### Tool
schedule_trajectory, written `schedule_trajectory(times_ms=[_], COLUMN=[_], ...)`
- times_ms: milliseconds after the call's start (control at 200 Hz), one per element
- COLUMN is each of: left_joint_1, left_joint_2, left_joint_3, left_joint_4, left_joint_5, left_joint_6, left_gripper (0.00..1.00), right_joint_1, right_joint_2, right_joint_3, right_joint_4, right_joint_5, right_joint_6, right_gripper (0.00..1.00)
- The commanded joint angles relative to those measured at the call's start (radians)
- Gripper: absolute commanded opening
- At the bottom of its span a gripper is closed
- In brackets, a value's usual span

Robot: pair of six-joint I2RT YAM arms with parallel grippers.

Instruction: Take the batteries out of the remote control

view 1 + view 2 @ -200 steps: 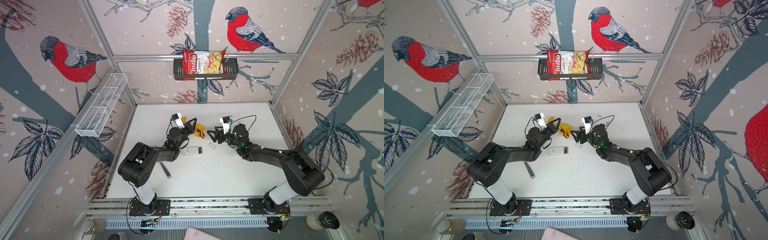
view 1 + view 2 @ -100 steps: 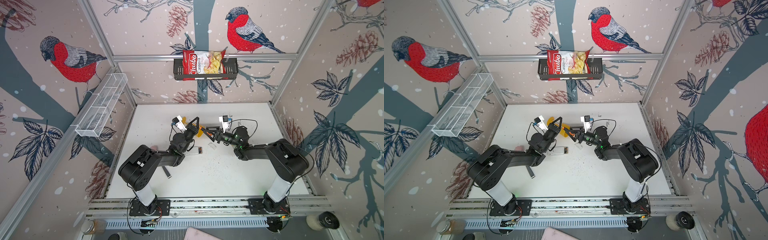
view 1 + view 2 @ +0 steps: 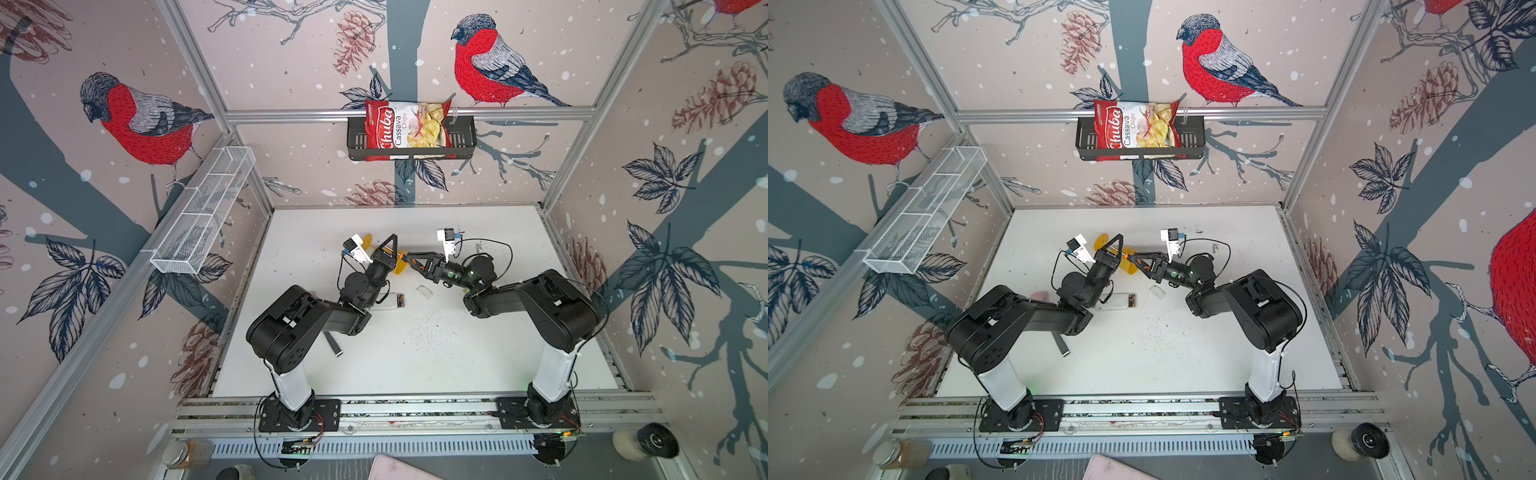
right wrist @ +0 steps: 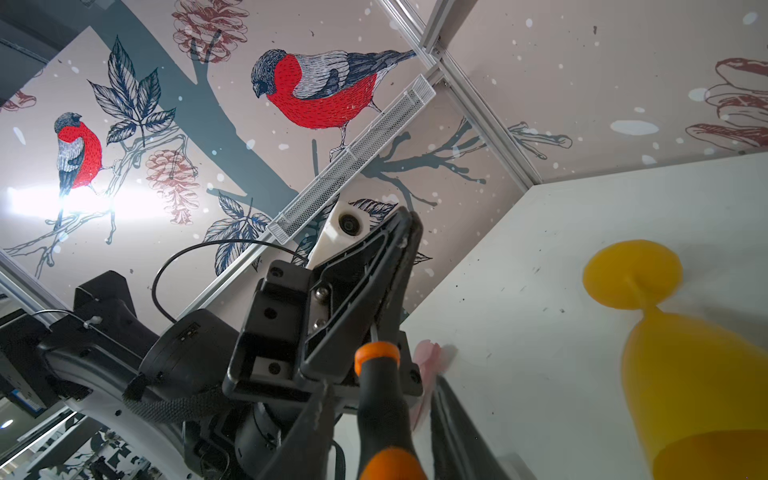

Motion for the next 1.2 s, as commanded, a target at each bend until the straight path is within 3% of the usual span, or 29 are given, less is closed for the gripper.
schedule_trajectory(times_ms=[0,150,255,430,725,775,845,931,1196], left_joint_1=[0.000,0.001,0.003,0.005,0.005,0.005,0.005,0.005,0.008], left_joint_2=[0.012,0.016,0.019,0.031,0.046,0.047,0.048,0.048,0.032], left_joint_3=[-0.002,0.003,0.003,0.005,0.005,0.007,0.009,0.006,-0.001], left_joint_4=[0.048,0.053,0.053,0.060,0.077,0.077,0.077,0.081,0.082], left_joint_5=[0.001,0.012,0.018,0.023,0.019,0.020,0.020,0.015,0.017], left_joint_6=[0.017,0.033,0.038,0.038,0.034,0.034,0.034,0.033,0.045], left_gripper=[0.00,0.00,0.00,0.00,0.00,0.00,0.00,0.00,0.00], right_joint_1=[0.004,0.002,-0.002,-0.007,-0.010,-0.010,-0.009,-0.012,-0.022], right_joint_2=[0.010,0.036,0.060,0.082,0.083,0.082,0.080,0.080,0.104], right_joint_3=[0.018,0.040,0.059,0.069,0.065,0.065,0.061,0.055,0.044], right_joint_4=[0.059,0.071,0.087,0.113,0.109,0.110,0.118,0.137,0.215], right_joint_5=[-0.041,-0.073,-0.096,-0.108,-0.101,-0.100,-0.102,-0.109,-0.144], right_joint_6=[0.028,0.055,0.085,0.116,0.117,0.119,0.123,0.136,0.196], right_gripper=[0.40,0.39,0.30,0.30,0.07,0.10,0.30,0.39,0.28])
